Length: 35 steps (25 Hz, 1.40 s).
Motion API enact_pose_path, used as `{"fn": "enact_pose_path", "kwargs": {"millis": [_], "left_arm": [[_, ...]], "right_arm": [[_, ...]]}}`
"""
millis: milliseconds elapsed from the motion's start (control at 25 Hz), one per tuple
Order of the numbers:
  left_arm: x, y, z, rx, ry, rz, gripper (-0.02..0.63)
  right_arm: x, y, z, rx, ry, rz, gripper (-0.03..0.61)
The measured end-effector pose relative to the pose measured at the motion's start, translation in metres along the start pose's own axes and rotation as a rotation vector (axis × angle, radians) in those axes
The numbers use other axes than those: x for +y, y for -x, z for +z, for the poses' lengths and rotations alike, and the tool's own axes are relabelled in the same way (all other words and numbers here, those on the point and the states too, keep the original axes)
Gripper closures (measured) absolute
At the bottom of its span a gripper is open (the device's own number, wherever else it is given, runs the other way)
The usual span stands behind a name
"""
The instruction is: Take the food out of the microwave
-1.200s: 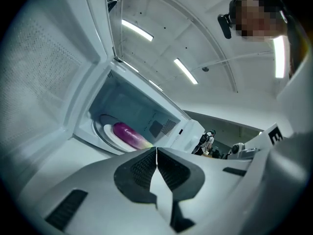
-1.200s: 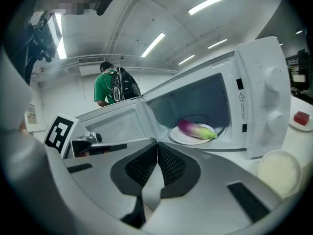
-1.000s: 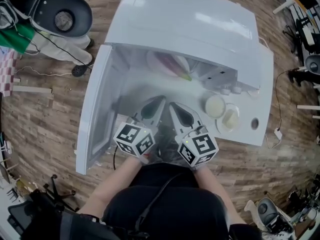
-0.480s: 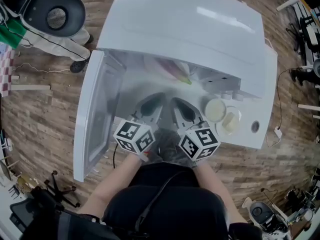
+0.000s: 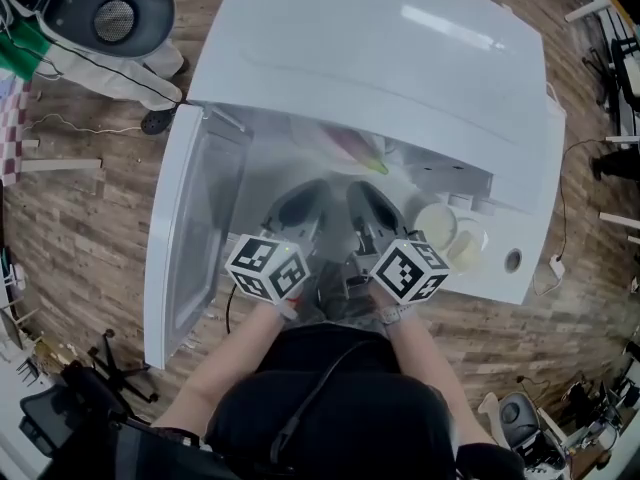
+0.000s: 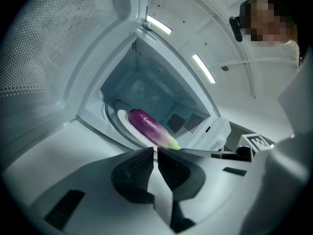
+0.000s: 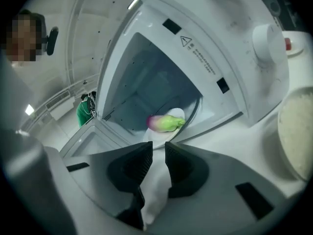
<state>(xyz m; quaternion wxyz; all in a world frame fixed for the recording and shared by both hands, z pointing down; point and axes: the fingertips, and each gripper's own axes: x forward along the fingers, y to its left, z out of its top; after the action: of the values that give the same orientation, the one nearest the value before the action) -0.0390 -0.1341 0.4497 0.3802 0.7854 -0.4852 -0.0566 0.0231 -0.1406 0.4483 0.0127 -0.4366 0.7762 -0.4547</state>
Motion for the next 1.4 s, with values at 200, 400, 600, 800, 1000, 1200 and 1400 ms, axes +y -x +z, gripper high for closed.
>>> {"fn": "enact_pose_path", "kwargs": {"millis": [200,400,600,800,1000,1200,1400], "left_arm": [[0.008,-0.002,0.002,-0.003,-0.007,0.025,0.595],[0.014,0.0,0.0,0.005,-0.004,0.047,0.595],[0.017,0.001,-0.003,0.018,-0.006,0.059,0.595],[0.019,0.001,-0.005,0.028,-0.007,0.057,0.595],[0.022,0.0,-0.003,0.025,-0.005,0.064,0.595],[0.022,-0.002,-0.001,0.018,0.002,0.062,0.595],[0.021,-0.003,0.002,-0.001,0.032,0.045,0.595]], "right_arm": [[-0.005,-0.007,0.005,-0.048,-0.168,0.033,0.463],[-0.013,-0.009,0.01,-0.081,-0.285,0.034,0.434],[-0.019,-0.017,0.015,-0.091,-0.342,0.036,0.434],[-0.025,-0.022,0.015,-0.09,-0.392,0.024,0.436],[-0.026,-0.025,0.014,-0.092,-0.439,0.012,0.44],[-0.026,-0.026,0.017,-0.108,-0.432,0.012,0.507],[-0.027,-0.026,0.019,-0.108,-0.466,0.031,0.52]]}}
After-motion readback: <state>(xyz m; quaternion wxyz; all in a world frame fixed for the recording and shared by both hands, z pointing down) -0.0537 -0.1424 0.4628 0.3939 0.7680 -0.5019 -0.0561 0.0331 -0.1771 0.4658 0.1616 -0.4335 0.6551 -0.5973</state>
